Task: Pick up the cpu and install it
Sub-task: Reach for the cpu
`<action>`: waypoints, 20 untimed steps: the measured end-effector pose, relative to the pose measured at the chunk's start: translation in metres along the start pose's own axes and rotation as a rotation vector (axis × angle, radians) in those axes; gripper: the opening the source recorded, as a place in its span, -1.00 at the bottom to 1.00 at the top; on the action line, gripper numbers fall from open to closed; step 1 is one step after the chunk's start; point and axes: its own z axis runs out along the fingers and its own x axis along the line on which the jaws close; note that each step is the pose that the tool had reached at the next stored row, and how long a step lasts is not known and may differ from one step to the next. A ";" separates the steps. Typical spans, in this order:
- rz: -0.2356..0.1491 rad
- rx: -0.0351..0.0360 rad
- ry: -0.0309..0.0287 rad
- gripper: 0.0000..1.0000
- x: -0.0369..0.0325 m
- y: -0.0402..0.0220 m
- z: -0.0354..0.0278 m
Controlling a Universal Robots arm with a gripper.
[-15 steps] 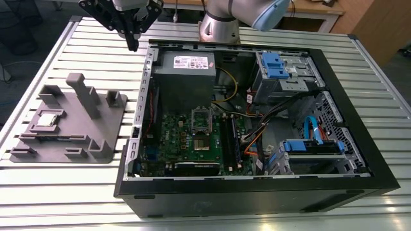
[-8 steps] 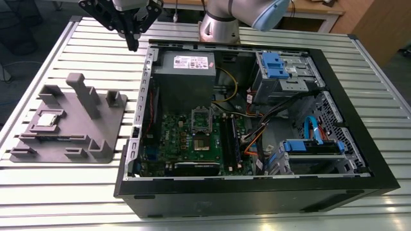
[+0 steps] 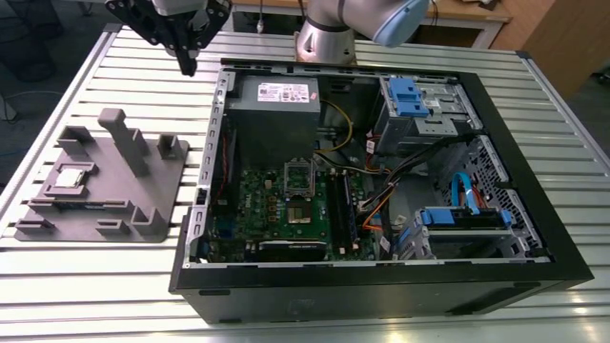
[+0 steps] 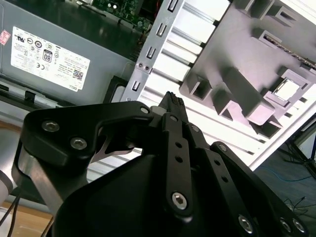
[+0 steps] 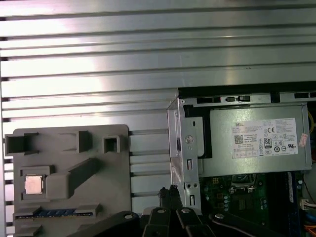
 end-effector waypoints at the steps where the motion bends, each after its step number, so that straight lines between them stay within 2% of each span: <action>1: 0.000 -0.0001 -0.0006 -0.79 0.0032 -0.0002 0.0000; 10: 0.000 -0.0007 -0.0075 -0.79 0.0356 -0.0027 -0.0003; 20: -0.001 -0.0022 -0.0129 -0.79 0.0648 -0.0049 -0.0005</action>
